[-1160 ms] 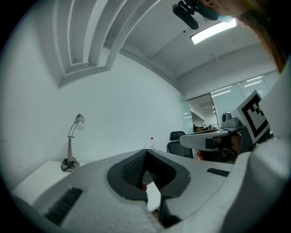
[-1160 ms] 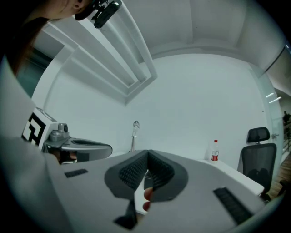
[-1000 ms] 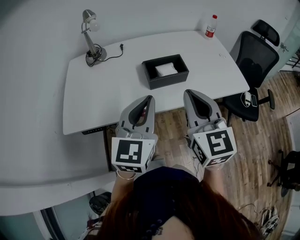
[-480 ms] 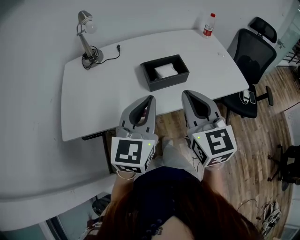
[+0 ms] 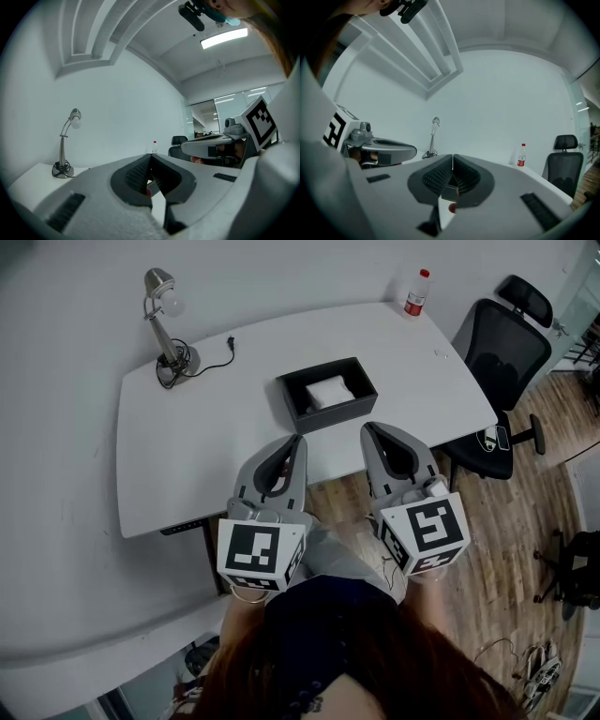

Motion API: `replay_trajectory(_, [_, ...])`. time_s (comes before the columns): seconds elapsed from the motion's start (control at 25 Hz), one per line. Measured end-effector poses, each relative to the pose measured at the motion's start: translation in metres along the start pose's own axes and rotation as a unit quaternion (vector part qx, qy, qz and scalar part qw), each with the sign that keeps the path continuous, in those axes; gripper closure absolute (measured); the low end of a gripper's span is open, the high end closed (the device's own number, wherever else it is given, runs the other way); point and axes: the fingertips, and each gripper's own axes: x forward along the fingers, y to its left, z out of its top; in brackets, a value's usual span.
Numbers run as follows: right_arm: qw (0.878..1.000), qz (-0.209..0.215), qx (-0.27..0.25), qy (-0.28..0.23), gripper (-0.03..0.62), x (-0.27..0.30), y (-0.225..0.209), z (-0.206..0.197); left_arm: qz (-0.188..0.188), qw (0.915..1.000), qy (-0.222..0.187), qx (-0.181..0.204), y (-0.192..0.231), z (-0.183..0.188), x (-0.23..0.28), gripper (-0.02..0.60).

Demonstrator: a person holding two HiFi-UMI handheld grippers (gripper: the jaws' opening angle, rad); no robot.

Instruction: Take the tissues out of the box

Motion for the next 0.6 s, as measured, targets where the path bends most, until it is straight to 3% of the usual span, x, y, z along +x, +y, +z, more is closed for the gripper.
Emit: replay_trajectory(0.6, [0.999,0.013,-0.003,0.034,0.553,0.061,-0.014,-0.01,-0.009,0.9999,0.012,0.003,0.04,-0.004,0.047,0.56])
